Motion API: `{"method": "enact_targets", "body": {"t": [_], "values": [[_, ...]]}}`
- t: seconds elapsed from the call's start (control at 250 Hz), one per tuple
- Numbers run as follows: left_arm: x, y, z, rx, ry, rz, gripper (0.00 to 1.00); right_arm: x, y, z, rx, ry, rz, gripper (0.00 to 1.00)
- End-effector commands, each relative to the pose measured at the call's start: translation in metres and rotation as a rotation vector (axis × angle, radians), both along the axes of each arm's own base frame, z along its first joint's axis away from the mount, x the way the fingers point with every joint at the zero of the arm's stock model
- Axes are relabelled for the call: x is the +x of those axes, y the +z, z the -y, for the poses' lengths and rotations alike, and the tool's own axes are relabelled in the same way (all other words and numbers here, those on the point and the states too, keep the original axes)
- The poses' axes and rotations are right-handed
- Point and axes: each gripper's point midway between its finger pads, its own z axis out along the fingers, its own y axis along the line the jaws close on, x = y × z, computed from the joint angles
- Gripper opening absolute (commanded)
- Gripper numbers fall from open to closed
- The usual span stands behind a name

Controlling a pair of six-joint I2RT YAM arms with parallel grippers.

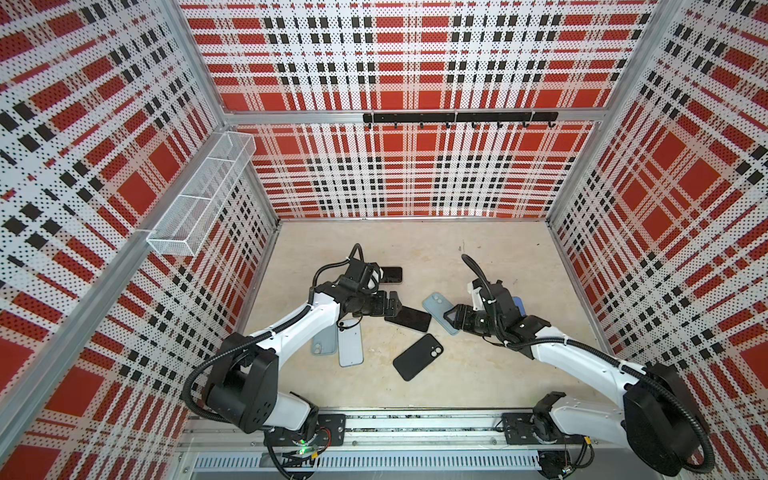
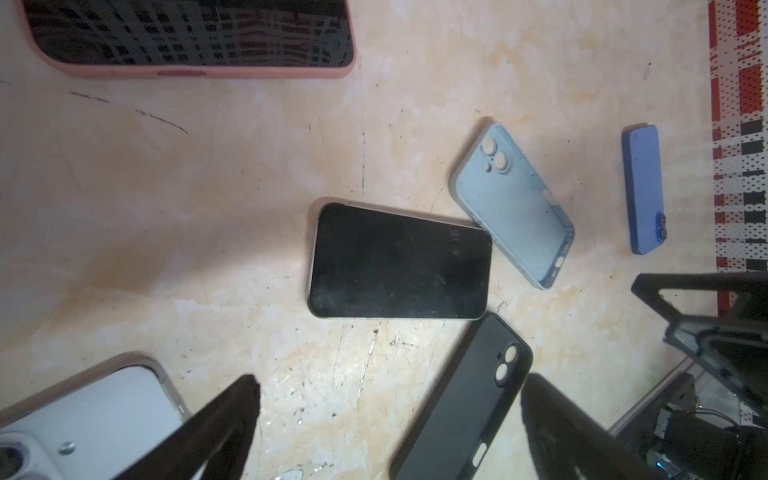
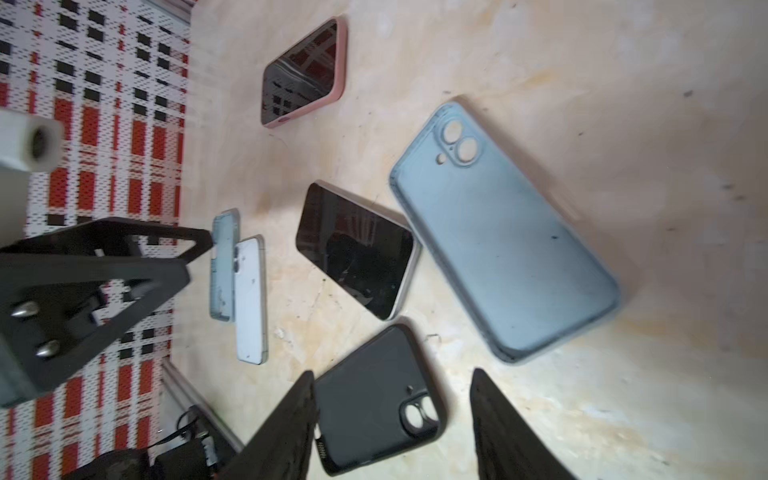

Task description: Put the phone into the phone case

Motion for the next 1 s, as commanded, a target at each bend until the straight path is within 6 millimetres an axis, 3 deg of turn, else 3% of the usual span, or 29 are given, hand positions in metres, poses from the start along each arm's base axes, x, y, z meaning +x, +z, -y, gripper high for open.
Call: {"method": "enact_targets", "body": {"t": [0.0,0.152,0.312,0.628,0.82,0.992], "values": [[0.012,-0.012,-0.002,-0.023,0.067,-0.009,0.99,0.012,0.011,-0.031,0.152,0.027,0.043,0.6],[0.021,-0.032,-0.004,-0.032,0.109,-0.037,0.99,0.019,-0.007,-0.051,0.185,0.045,0.007,0.6],[0.025,-0.052,0.003,-0.037,0.106,-0.075,0.99,0.019,-0.032,-0.057,0.153,0.029,-0.031,0.6],[0.024,-0.063,0.016,-0.06,0.086,-0.104,0.99,0.015,-0.065,-0.077,0.188,0.041,-0.081,0.6],[0.016,-0.067,0.021,-0.071,0.073,-0.115,0.96,0.016,-0.065,-0.084,0.221,0.054,-0.071,0.6],[0.01,-0.072,0.023,-0.086,0.071,-0.125,0.91,0.017,-0.048,-0.089,0.265,0.088,-0.009,0.58]]}}
